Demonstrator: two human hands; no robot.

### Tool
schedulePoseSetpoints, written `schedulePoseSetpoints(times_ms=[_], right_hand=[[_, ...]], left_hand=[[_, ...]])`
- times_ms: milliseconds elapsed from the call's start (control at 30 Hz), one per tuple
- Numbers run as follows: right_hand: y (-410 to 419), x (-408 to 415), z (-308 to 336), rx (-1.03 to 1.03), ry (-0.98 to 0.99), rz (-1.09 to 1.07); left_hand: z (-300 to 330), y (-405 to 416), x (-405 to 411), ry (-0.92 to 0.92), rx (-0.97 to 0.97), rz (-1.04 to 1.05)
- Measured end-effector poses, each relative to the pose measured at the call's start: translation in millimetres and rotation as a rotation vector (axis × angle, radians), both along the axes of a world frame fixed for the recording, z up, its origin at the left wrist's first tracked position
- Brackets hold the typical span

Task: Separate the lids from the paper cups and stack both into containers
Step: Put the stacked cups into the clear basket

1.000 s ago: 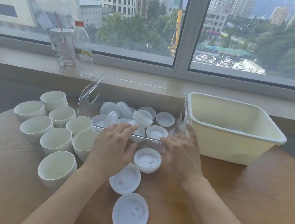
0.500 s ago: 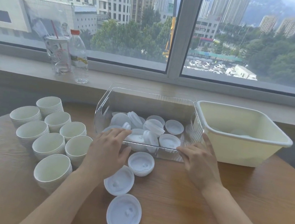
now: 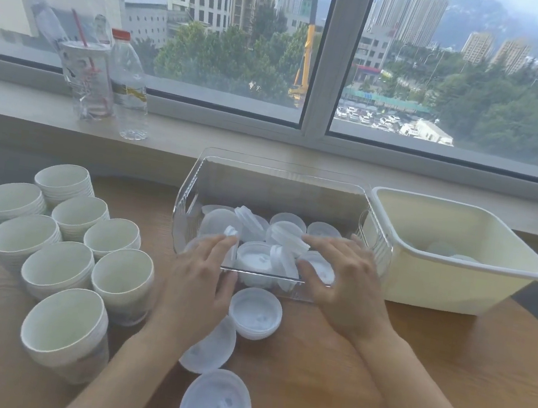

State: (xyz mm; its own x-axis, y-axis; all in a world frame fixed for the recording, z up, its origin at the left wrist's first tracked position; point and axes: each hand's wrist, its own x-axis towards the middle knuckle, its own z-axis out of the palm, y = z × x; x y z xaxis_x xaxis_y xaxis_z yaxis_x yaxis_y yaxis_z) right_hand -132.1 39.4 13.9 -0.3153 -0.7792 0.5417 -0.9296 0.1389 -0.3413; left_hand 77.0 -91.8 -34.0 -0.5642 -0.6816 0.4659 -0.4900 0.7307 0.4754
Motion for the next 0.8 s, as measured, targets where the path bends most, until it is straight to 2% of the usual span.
schedulePoseSetpoints(times_ms=[100,233,367,533,667,800], right_hand=[[-53,15,6,0.134,-0.137,0.108],[-122,27,6,0.353,-0.151,0.138],[-168,26,2,0.470,-0.189,0.137],[-189,19,-7,0.606,-0.331,0.119],[-192,18,-12,0.673,-0.277,0.054],[-183,15,-2,0.742,-0.298,0.103]], left_hand=[[-10,1,-2,0.076,0.029,0.037],[-19,2,-4,0.117,0.003,0.034],[-25,-5,-1,0.107,-0.009,0.037],[-29,-11,-1,0.120,-0.069,0.037],[-30,-12,-1,0.141,-0.107,0.024],[-30,-12,-2,0.153,-0.124,0.022]])
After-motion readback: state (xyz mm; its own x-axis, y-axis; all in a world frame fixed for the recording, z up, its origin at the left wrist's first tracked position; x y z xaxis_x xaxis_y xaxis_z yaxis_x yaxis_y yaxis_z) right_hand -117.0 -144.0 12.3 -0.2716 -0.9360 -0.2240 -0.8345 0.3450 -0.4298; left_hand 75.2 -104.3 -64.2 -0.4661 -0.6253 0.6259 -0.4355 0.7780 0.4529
